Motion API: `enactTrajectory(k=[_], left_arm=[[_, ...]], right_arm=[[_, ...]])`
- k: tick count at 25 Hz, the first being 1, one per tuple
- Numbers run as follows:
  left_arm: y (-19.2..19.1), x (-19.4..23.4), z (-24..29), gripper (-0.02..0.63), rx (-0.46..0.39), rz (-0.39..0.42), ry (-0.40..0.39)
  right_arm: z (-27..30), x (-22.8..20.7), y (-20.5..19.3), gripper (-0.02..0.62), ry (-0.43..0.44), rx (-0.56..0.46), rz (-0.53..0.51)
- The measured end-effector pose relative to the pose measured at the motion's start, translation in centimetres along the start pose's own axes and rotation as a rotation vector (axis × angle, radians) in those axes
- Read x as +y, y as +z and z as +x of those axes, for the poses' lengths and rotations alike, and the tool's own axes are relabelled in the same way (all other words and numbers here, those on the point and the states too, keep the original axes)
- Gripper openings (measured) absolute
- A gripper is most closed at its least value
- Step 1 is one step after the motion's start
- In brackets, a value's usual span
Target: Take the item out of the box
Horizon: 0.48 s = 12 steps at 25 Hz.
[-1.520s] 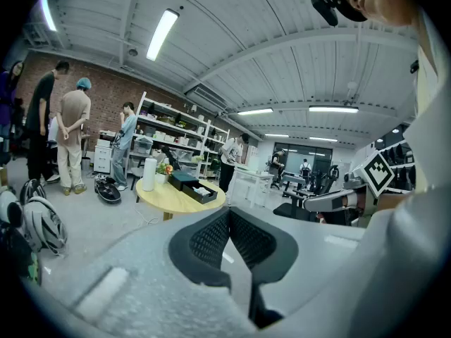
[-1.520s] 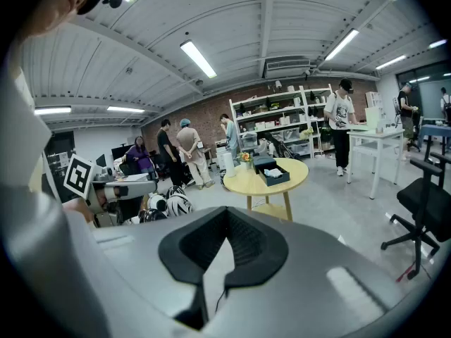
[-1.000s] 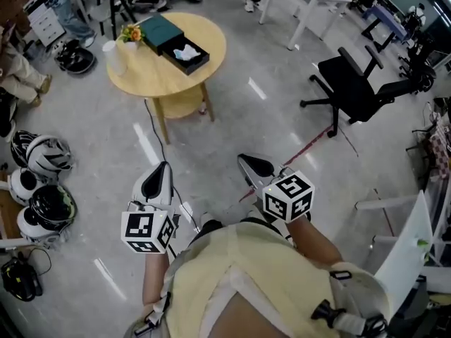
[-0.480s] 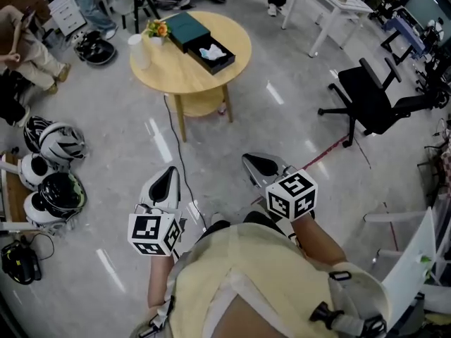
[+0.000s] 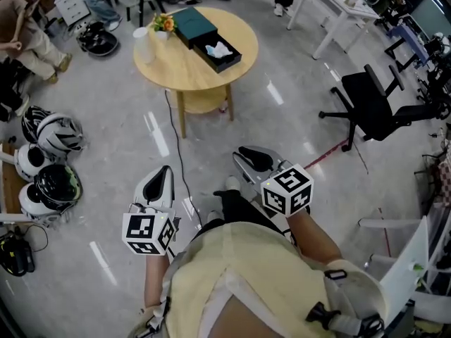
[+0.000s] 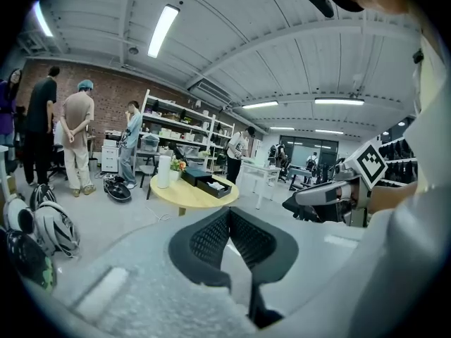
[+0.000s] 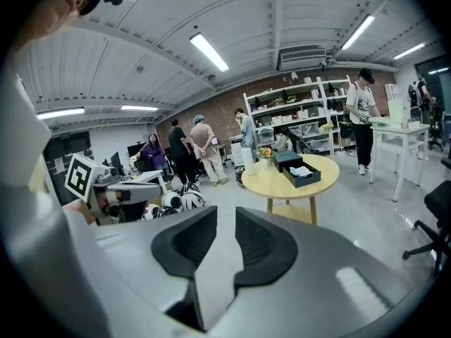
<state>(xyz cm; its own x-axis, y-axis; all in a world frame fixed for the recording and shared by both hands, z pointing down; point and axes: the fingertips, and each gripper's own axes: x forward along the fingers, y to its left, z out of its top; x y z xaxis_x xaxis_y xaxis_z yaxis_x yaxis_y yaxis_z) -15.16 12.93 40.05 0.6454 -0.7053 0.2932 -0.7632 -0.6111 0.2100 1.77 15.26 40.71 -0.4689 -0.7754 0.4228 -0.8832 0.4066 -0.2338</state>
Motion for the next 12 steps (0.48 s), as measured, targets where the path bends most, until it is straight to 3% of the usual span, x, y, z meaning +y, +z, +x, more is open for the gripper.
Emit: enactTrajectory(k=[5,12], left_arm=[[0.6,1.6,0.8,0.003,-0.013,-0.011,0.039],[1.5,3.8,4.4,0.003,-0.011,-0.031,0.095]], right_arm=[[2.4,-1.2,1.0,0.142,0.029,0.023,-0.027],[6.4,-4.4,2.8,0.182,0.057,0.062,-0.154]])
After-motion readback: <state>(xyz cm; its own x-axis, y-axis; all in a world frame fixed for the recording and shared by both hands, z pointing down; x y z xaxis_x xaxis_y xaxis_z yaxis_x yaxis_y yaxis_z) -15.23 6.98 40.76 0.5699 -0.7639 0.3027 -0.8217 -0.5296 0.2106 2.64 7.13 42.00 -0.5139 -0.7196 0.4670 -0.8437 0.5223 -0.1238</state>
